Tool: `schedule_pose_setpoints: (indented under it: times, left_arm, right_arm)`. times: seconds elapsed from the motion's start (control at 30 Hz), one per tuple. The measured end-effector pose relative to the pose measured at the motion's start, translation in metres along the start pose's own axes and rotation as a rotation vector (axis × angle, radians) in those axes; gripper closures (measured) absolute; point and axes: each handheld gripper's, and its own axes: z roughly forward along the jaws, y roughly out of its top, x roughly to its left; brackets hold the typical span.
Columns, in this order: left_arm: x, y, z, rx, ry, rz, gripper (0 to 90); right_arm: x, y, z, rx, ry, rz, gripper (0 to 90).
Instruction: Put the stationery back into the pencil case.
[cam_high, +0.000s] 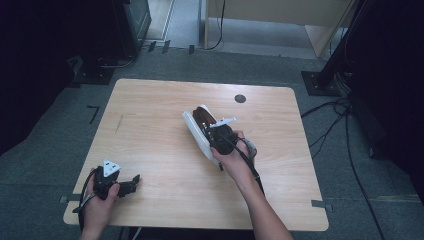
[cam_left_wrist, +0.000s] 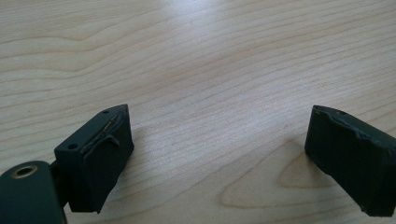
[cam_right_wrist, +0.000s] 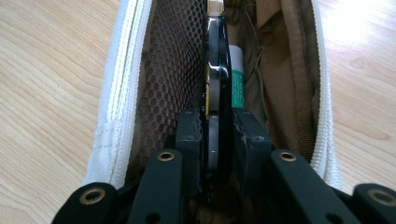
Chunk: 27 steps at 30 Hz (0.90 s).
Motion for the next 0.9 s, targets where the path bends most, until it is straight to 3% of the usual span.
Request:
schedule_pose_setpoints:
  times: [0.43, 0.9]
  left_arm:
    - [0.0000, 0.0000, 0.0000, 0.000, 0.000, 0.000, 7.8]
    - [0.0000, 0.0000, 0.0000, 0.000, 0.000, 0.000, 7.8]
  right_arm:
    - [0.0007, 0.0022, 0.0048, 0.043, 0.002, 0.010, 72.4]
    - [0.0005, 0.0020, 0.0027, 0.025, 0.001, 0.002, 77.9]
